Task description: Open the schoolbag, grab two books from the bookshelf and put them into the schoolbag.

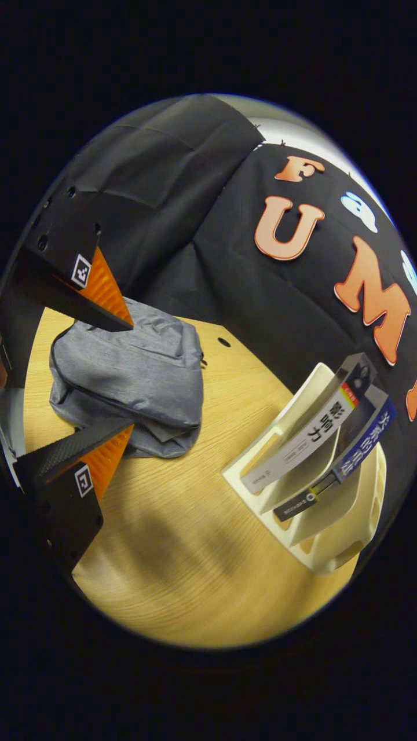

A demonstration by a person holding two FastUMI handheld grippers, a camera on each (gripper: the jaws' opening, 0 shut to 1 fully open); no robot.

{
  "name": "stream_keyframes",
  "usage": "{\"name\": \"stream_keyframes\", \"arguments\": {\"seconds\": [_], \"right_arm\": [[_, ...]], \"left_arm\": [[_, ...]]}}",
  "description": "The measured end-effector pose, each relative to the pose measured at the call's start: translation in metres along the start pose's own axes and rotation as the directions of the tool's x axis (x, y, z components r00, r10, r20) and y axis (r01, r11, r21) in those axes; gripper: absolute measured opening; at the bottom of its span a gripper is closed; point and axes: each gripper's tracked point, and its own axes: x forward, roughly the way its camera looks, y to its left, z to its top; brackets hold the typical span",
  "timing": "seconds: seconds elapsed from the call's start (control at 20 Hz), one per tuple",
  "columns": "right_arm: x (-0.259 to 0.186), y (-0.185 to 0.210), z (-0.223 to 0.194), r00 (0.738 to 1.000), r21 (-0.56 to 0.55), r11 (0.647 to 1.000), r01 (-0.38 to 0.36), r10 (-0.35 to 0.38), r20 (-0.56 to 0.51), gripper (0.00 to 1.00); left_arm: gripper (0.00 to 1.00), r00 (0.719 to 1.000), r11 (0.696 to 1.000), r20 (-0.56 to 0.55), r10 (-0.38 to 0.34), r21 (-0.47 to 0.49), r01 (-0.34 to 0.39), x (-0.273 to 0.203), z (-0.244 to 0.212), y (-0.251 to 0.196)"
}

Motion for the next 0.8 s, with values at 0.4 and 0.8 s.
{"name": "stream_keyframes", "arguments": {"seconds": [0.4, 0.8], "right_arm": [[-0.002, -0.014, -0.006, 1.000, 0.016, 1.000, 0.019, -0.019, -0.006, 0.97], [-0.003, -0.017, -0.004, 1.000, 0.029, 0.999, 0.021, -0.021, -0.001, 0.97]], "left_arm": [[0.76, 0.992, 0.991, -0.038, 0.119, 0.069, -0.117, 0.009, -0.009, 0.036], [0.39, 0.992, 0.999, -0.121, 0.039, 0.016, -0.038, 0.058, -0.019, 0.041]]}}
